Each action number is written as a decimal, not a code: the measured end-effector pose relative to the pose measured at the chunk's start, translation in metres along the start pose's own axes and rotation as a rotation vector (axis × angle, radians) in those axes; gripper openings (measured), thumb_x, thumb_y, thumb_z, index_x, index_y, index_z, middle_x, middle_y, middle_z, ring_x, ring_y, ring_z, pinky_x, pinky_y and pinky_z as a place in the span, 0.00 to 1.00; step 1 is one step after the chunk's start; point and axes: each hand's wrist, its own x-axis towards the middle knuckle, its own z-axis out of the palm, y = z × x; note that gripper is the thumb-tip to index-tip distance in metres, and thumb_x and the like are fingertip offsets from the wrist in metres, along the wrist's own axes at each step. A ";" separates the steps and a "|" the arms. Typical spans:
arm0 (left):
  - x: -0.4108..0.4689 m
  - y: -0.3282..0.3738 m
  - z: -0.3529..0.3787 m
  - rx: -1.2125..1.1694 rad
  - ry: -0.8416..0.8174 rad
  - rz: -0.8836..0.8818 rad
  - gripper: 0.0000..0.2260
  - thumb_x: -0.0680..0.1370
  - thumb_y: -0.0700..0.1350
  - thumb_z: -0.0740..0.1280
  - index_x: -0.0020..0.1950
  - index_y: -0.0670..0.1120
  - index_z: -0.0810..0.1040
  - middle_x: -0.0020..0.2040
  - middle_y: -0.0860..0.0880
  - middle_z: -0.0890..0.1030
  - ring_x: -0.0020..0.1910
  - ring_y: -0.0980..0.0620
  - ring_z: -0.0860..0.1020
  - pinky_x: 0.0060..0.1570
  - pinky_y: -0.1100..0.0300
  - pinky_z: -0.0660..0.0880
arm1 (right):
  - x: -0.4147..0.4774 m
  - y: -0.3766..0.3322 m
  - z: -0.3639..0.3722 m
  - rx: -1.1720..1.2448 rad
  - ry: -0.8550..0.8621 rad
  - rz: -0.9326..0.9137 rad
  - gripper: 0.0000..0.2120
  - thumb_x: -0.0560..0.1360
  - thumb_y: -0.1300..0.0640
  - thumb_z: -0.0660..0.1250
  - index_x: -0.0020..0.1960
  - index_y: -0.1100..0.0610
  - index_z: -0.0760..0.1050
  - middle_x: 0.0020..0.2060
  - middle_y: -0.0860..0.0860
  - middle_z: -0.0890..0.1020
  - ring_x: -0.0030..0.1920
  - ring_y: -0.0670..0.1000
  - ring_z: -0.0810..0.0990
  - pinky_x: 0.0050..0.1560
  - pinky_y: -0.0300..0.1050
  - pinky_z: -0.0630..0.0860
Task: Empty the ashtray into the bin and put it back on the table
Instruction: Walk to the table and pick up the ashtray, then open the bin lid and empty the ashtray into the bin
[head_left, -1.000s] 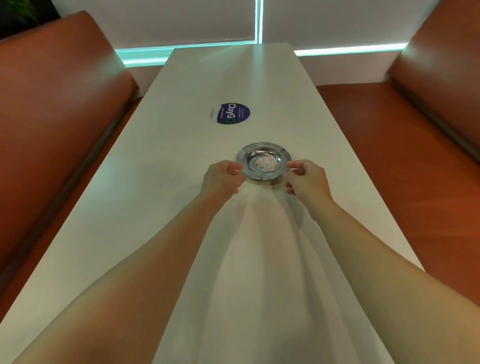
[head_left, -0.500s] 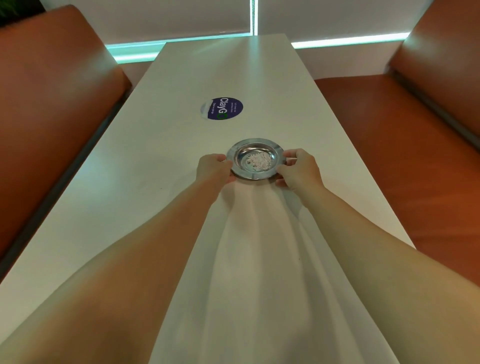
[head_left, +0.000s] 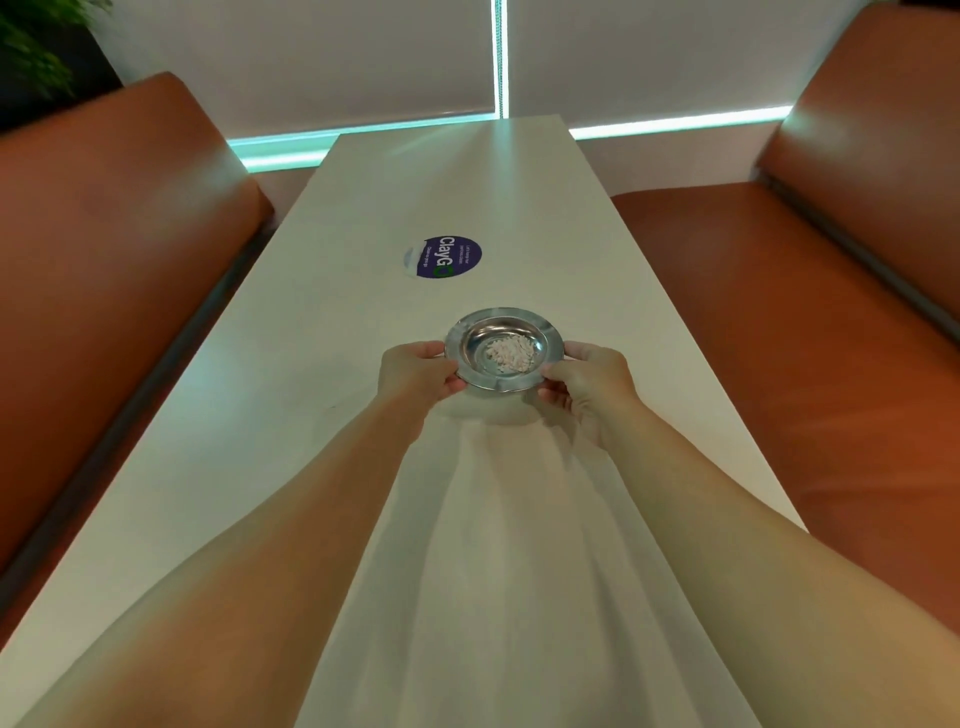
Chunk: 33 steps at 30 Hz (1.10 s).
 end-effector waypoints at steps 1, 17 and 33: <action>-0.005 0.004 -0.002 -0.001 -0.006 0.010 0.19 0.73 0.31 0.64 0.64 0.34 0.71 0.55 0.38 0.78 0.46 0.47 0.79 0.51 0.59 0.76 | -0.004 -0.003 0.000 0.015 -0.004 0.001 0.16 0.69 0.73 0.64 0.55 0.65 0.76 0.32 0.56 0.78 0.28 0.50 0.74 0.29 0.39 0.76; -0.190 0.001 -0.039 -0.008 -0.254 0.065 0.19 0.74 0.34 0.65 0.65 0.37 0.70 0.46 0.43 0.80 0.41 0.51 0.80 0.40 0.62 0.79 | -0.200 0.000 -0.057 0.169 0.080 -0.026 0.09 0.70 0.68 0.67 0.48 0.58 0.75 0.32 0.54 0.79 0.24 0.45 0.74 0.21 0.33 0.73; -0.392 -0.076 -0.017 0.157 -0.531 0.064 0.13 0.75 0.36 0.64 0.59 0.39 0.74 0.40 0.46 0.78 0.34 0.53 0.77 0.33 0.66 0.78 | -0.449 0.079 -0.174 0.318 0.327 -0.004 0.07 0.69 0.68 0.67 0.41 0.57 0.75 0.27 0.52 0.80 0.21 0.43 0.73 0.20 0.32 0.72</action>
